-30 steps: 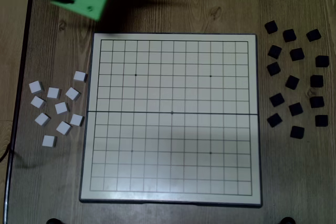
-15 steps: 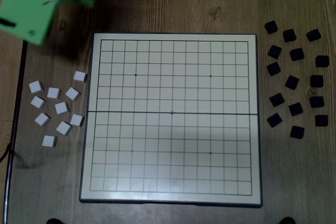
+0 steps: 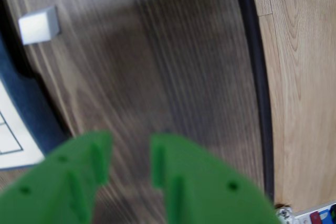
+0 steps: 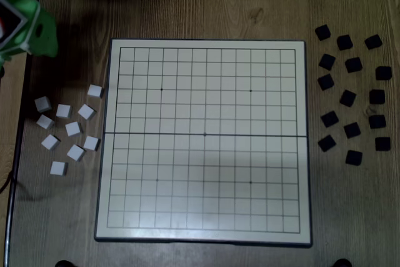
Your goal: Grasp a White stone and put it on the board on position (0,0).
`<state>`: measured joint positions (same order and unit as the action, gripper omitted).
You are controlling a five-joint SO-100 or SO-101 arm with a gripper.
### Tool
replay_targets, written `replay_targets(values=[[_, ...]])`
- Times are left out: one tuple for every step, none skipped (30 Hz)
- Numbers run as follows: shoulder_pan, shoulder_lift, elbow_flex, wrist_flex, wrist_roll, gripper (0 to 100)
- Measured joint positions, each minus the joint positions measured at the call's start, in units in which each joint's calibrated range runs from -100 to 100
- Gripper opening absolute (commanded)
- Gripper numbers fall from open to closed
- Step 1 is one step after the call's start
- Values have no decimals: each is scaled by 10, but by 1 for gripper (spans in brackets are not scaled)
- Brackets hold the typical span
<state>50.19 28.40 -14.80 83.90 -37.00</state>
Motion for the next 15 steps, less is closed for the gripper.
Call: replay_targets(values=[[0,3,-4,-6,5,6],[0,5,-8,-11,11,6],[0,7,-11,-15,16,6],[-1,8,-11,-17,22,6],[-3,9,-12,-20,28,6],[-6,9,-12,-22,36,6],[-10,9,-12,-24,44,6],[-15,9,-12,-26,56,6],[-19,9,-12,-29,67,6],[-23,9,-12,-34,79,7],[-26,9,-12,-40,89,7],[-28,9,-12,-47,100,9],[-30,9,-10,-57,112,10],[-30,9,-9,-66,122,12],[-30,9,-5,-76,131,12]])
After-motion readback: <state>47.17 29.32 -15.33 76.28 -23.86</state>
